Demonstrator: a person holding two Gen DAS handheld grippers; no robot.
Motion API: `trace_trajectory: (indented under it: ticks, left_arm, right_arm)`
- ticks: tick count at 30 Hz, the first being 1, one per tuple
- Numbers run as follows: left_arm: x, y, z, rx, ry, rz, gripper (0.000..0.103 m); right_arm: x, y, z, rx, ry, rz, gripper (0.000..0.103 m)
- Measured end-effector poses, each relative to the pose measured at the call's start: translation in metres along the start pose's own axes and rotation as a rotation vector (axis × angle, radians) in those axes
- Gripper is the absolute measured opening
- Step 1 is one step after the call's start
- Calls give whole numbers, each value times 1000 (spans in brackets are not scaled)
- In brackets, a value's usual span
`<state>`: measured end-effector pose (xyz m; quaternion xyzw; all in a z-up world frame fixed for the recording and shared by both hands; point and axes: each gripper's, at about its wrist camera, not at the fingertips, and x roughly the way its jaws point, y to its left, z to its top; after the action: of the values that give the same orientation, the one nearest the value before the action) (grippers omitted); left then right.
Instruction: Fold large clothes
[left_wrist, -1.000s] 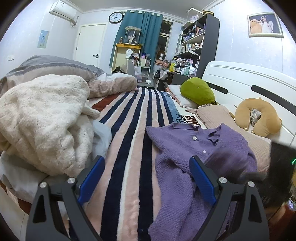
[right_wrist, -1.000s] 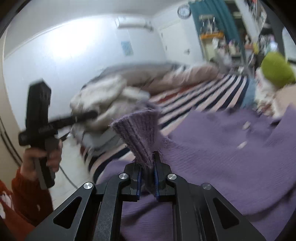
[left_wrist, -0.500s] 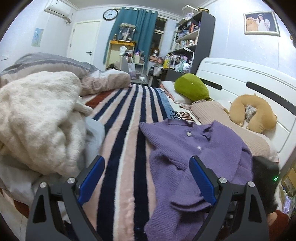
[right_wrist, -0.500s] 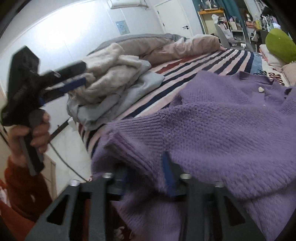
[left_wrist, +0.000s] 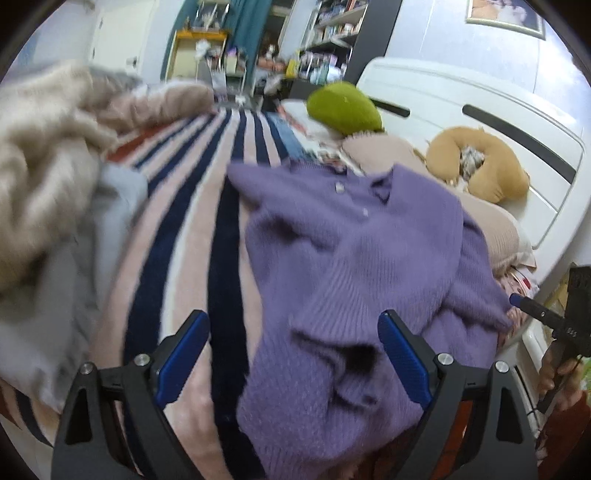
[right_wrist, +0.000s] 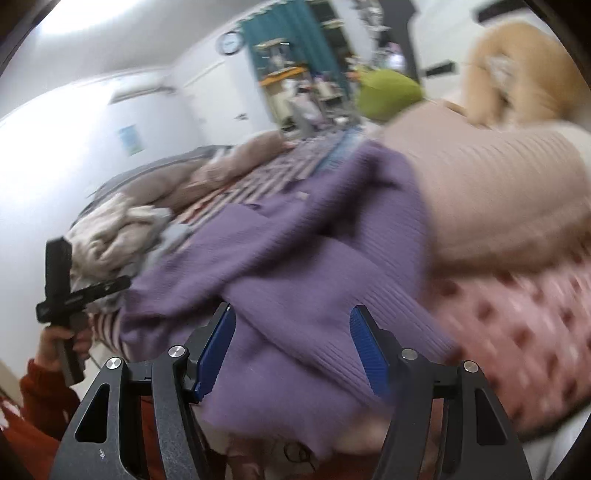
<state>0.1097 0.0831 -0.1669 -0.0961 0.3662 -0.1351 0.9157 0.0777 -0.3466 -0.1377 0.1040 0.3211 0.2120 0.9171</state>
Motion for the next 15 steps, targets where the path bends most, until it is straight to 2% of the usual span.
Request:
trace_trajectory:
  ticks: [1, 3, 4, 5, 7, 12, 14, 15]
  left_arm:
    - [4, 2, -3, -12, 19, -11, 89]
    - [12, 6, -12, -26, 55, -22, 79]
    - [16, 7, -15, -28, 67, -23, 69]
    - [21, 9, -18, -36, 84, -31, 61]
    - [30, 12, -24, -67, 114, -77, 52]
    - [40, 7, -29, -71, 123, -112, 50]
    - [44, 6, -28, -86, 124, -128, 48]
    - [46, 7, -28, -101, 125, -143, 44]
  right_arm:
    - [-2, -9, -7, 24, 9, -23, 61]
    - [-5, -25, -21, 79, 26, -65, 62]
    - [-5, -32, -29, 111, 37, -66, 62]
    - [-2, -38, -35, 146, 47, -49, 62]
    - [4, -44, -42, 191, 68, 5, 63]
    - [20, -40, -43, 210, 37, 87, 62]
    - [24, -38, -40, 205, 36, 99, 58]
    - [28, -35, -37, 188, 37, 90, 53]
